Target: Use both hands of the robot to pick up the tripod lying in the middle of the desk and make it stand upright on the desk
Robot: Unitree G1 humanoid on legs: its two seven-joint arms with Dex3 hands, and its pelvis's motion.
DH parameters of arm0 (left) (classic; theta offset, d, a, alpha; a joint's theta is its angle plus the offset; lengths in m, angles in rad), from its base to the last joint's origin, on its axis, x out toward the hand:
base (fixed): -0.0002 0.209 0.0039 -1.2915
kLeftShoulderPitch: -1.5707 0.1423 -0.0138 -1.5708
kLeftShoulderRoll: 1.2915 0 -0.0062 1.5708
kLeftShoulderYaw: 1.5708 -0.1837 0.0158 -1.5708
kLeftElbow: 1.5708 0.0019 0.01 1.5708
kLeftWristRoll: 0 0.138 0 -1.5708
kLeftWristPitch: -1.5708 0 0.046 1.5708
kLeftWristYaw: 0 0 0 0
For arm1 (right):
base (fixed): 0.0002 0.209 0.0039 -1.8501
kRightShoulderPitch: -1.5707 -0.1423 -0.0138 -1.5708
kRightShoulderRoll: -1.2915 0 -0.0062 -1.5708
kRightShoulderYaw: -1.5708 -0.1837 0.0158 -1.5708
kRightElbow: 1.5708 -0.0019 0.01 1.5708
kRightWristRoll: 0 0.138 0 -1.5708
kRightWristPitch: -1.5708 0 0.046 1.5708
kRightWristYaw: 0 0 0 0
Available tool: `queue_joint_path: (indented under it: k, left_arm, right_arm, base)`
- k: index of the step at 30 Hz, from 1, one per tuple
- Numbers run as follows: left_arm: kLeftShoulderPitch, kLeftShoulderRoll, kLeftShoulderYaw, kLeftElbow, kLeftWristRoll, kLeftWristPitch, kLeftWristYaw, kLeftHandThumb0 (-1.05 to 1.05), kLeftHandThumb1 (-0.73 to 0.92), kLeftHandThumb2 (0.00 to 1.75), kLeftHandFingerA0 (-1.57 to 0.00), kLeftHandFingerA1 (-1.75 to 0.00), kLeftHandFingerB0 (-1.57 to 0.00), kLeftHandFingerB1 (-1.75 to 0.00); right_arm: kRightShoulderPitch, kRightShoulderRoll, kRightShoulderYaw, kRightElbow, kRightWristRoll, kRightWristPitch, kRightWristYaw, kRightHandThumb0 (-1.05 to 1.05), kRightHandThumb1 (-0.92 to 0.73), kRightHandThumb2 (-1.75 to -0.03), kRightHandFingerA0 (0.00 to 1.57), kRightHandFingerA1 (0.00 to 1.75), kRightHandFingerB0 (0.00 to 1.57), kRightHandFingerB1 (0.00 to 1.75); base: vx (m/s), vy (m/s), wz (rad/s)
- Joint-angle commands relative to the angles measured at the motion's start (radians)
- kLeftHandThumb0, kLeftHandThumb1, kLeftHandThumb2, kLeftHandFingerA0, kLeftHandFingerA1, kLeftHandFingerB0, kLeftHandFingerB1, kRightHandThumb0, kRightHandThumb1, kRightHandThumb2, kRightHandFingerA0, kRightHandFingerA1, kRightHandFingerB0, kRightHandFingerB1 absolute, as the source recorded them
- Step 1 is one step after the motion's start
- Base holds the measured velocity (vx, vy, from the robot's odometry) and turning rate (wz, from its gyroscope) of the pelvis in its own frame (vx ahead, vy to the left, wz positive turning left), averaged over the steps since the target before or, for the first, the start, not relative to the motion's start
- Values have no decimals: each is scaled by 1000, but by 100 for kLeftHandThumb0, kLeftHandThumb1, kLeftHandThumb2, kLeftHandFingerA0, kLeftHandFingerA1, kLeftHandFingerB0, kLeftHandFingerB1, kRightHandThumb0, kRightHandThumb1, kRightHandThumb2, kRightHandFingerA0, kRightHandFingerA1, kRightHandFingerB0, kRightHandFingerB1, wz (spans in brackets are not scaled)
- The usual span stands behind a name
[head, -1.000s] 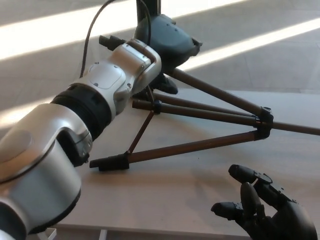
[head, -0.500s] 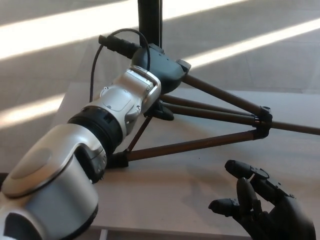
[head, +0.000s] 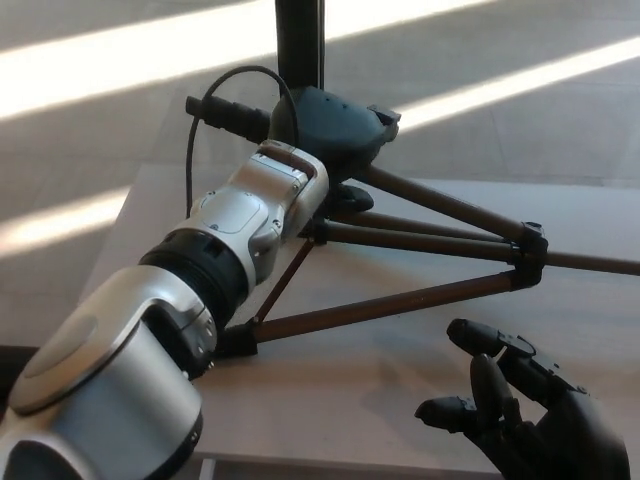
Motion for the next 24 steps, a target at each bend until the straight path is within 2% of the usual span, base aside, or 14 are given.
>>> queue_joint_path:
  k: [1, 4, 10, 11, 13, 14, 15, 16, 17, 18, 20, 21, 22, 24]
  left_arm:
    - [25, 52, -54, 5, 101, -54, 164, -51, 66, 59, -92, -113, -54, -84]
    - [17, 64, -89, 15, 131, -30, 145, -48, 65, 60, -93, -119, -58, -77]
    - [2, 77, -144, 34, 175, 28, 69, -48, 65, 59, -76, -109, -48, -75]
    - [-4, 72, -162, 46, 194, 65, 35, -54, 62, 59, -61, -98, -45, -67]
    - [-7, 71, -170, 52, 201, 83, 20, -54, 62, 59, -61, -98, -45, -67]
    - [-13, 63, -201, 62, 235, 135, -24, -60, 46, 89, -49, -77, -30, -54]
    - [-15, 59, -213, 67, 244, 152, -52, -67, 61, 59, -38, -67, -26, -35]
    - [-17, 53, -225, 73, 251, 169, -87, -67, 61, 59, -38, -67, -26, -35]
    - [-18, 51, -228, 74, 252, 173, -97, -73, 50, 88, -39, -70, -17, -45]
    - [-14, 45, -233, 76, 253, 185, -118, -71, 61, 59, -39, -69, -20, -33]
    - [-2, 32, -242, 78, 262, 212, -134, -71, 60, 59, -42, -68, -20, -34]
    - [4, 32, -245, 73, 265, 220, -137, -72, 47, 88, -44, -72, -12, -45]
    - [12, 27, -239, 68, 259, 229, -132, -72, 69, 61, -49, -66, -20, -33]
    - [30, 13, -216, 60, 241, 247, -95, -68, 74, 62, -54, -73, -23, -36]
  right_arm:
    - [-7, -1, -6, -3, -7, 0, -1, -60, -63, -60, 83, 109, 76, 56]
    - [-12, -10, -9, -7, -18, 2, -4, -61, -63, -60, 82, 109, 74, 56]
    - [-23, -9, -16, -6, -21, 11, -13, -60, -64, -60, 80, 108, 75, 57]
    - [-28, -8, -18, -2, -21, 11, -11, -60, -65, -59, 81, 107, 74, 57]
    - [-35, -7, -18, 2, -23, 11, -11, -60, -65, -59, 81, 107, 74, 57]
    - [-40, -12, -19, 3, -26, 12, -10, -62, -63, -60, 84, 108, 76, 57]
    - [-43, -15, -21, 4, -27, 11, -8, -61, -63, -60, 83, 108, 75, 56]
    - [-47, -18, -23, 6, -28, 9, -4, -61, -63, -60, 83, 108, 75, 56]
    - [-48, -20, -22, 6, -31, 9, -4, -61, -65, -60, 82, 107, 75, 56]
    - [-51, -23, -23, 5, -34, 11, -6, -61, -64, -60, 83, 107, 76, 55]
    - [-53, -25, -23, 2, -37, 16, -9, -61, -64, -60, 83, 106, 77, 56]
    - [-55, -23, -19, 2, -41, 18, -13, -62, -64, -60, 85, 106, 78, 56]
    - [-55, -22, -18, 1, -42, 18, -14, -61, -64, -60, 84, 105, 78, 56]
    - [-52, -22, -20, -3, -41, 18, -11, -61, -64, -60, 84, 105, 79, 56]
  base:
    - [0, 0, 0]
    - [0, 0, 0]
    - [0, 0, 0]
    - [0, 0, 0]
    - [0, 0, 0]
    - [0, 0, 0]
    - [0, 0, 0]
    - [0, 0, 0]
    - [0, 0, 0]
    - [0, 0, 0]
    - [0, 0, 0]
    - [0, 0, 0]
    - [0, 0, 0]
    - [0, 0, 0]
